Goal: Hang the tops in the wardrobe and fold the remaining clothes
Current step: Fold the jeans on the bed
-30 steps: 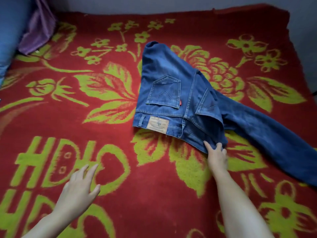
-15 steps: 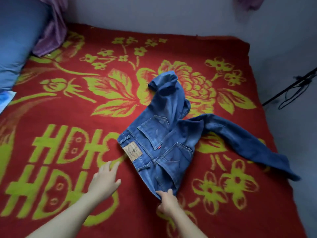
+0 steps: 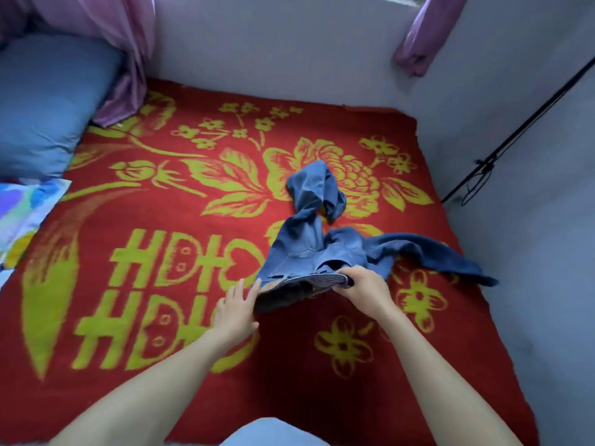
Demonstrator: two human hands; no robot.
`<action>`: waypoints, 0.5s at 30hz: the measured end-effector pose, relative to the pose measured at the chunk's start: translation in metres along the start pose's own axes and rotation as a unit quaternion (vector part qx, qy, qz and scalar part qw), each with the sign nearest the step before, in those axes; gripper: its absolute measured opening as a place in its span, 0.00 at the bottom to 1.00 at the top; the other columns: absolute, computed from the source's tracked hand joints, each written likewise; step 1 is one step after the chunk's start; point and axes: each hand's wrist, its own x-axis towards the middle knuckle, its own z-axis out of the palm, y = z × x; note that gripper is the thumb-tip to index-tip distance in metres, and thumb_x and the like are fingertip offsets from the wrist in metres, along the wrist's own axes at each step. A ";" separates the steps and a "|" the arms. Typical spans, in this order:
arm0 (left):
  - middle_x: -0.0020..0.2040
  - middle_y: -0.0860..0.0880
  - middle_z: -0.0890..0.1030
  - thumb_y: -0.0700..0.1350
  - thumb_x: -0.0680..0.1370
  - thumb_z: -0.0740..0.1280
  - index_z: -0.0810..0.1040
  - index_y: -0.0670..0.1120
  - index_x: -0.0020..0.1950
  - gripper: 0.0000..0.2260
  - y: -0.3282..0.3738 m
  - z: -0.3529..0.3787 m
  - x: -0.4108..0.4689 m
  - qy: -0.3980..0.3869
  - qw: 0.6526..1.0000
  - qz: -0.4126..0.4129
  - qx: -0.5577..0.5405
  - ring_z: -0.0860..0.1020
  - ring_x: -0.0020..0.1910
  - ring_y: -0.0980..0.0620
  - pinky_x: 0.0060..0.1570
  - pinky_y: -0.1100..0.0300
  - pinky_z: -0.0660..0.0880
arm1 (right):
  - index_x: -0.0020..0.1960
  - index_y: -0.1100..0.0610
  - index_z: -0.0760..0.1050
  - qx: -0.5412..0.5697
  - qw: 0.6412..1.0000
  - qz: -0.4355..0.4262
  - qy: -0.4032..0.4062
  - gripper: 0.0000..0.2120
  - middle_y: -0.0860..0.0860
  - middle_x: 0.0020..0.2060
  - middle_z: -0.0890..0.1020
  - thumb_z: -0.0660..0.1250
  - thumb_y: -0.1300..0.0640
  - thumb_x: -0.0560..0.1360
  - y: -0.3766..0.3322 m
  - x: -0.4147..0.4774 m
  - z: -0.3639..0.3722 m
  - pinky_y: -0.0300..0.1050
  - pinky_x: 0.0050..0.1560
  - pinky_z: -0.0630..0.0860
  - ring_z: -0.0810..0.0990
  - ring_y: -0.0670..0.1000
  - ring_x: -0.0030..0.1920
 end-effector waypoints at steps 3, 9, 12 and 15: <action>0.77 0.42 0.46 0.61 0.71 0.68 0.36 0.54 0.76 0.48 -0.026 -0.012 -0.013 0.037 0.999 0.011 -0.014 0.51 0.75 0.45 0.68 0.51 0.59 | 0.52 0.52 0.81 0.027 0.994 -0.060 0.084 0.09 0.50 0.41 0.79 0.70 0.53 0.73 -0.055 -0.018 -0.042 0.47 0.43 0.69 0.78 0.55 0.47; 0.77 0.47 0.45 0.69 0.63 0.70 0.32 0.54 0.75 0.58 -0.081 -0.020 -0.035 0.027 0.995 0.032 -0.086 0.50 0.75 0.47 0.69 0.49 0.56 | 0.40 0.50 0.79 0.330 0.905 -0.095 0.252 0.09 0.42 0.36 0.81 0.70 0.64 0.72 -0.148 -0.045 -0.084 0.40 0.43 0.76 0.79 0.46 0.40; 0.76 0.48 0.52 0.64 0.67 0.71 0.36 0.53 0.76 0.53 -0.106 -0.019 -0.053 0.076 0.989 0.042 -0.122 0.57 0.72 0.49 0.67 0.52 0.60 | 0.39 0.51 0.79 0.457 0.827 -0.070 0.320 0.11 0.44 0.33 0.82 0.68 0.66 0.73 -0.173 -0.055 -0.078 0.39 0.42 0.77 0.79 0.45 0.37; 0.67 0.45 0.72 0.44 0.70 0.73 0.57 0.44 0.76 0.39 -0.126 -0.023 -0.067 0.204 0.949 0.076 -0.229 0.74 0.62 0.44 0.54 0.51 0.72 | 0.36 0.50 0.81 0.505 0.798 -0.062 0.321 0.13 0.46 0.33 0.82 0.68 0.66 0.73 -0.185 -0.066 -0.079 0.42 0.41 0.78 0.80 0.48 0.37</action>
